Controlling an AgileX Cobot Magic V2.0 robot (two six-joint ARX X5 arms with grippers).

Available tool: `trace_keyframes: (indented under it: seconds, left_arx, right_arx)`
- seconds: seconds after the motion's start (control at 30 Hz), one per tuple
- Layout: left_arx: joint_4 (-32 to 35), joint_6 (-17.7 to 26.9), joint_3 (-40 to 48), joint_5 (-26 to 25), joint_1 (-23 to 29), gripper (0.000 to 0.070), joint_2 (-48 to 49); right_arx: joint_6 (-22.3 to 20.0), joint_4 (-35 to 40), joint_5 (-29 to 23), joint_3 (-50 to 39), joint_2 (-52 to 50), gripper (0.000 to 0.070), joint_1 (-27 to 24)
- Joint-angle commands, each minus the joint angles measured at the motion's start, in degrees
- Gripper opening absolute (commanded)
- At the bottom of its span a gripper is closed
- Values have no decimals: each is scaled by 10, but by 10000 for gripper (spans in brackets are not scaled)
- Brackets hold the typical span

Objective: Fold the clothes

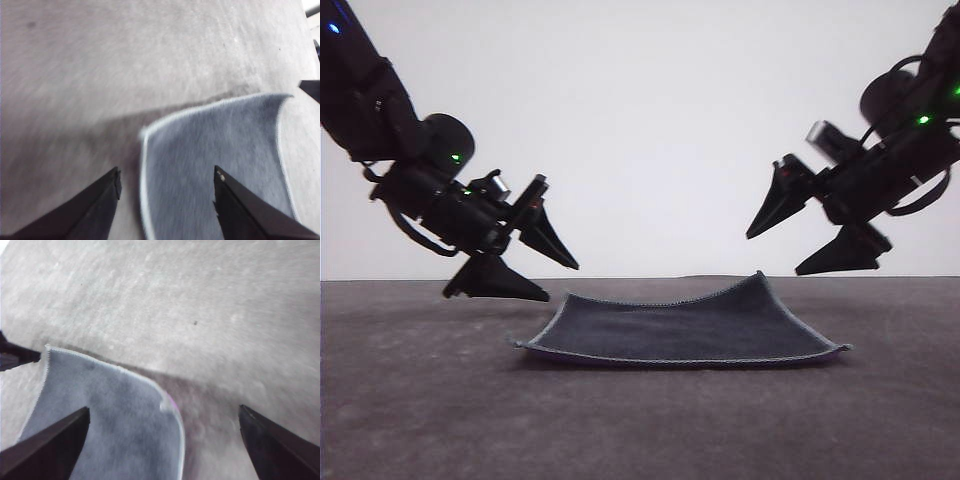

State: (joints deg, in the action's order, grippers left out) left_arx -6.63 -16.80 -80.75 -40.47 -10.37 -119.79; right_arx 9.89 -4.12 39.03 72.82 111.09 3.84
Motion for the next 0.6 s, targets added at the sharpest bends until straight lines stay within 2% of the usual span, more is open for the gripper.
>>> trace_keyframes:
  seconds: [0.0,0.27,0.4,0.5,0.57]
  left_arx:
    - [4,1,-24,-2,-4,354,-20]
    - [4,7,-57,18,-17,353,-56]
    - [6,17,-57,41,-21,353,-57]
    - [9,17,-57,45,-24,351,-57]
    - [8,17,-57,45,-24,350,-57]
  right_arx:
    - [-1,1,2,21,22,603,5]
    - [-1,-2,2,52,66,592,25]
    - [-8,-2,0,52,71,468,31]
    - [-9,-2,-3,52,74,404,33]
    - [-10,-2,-5,52,74,390,35]
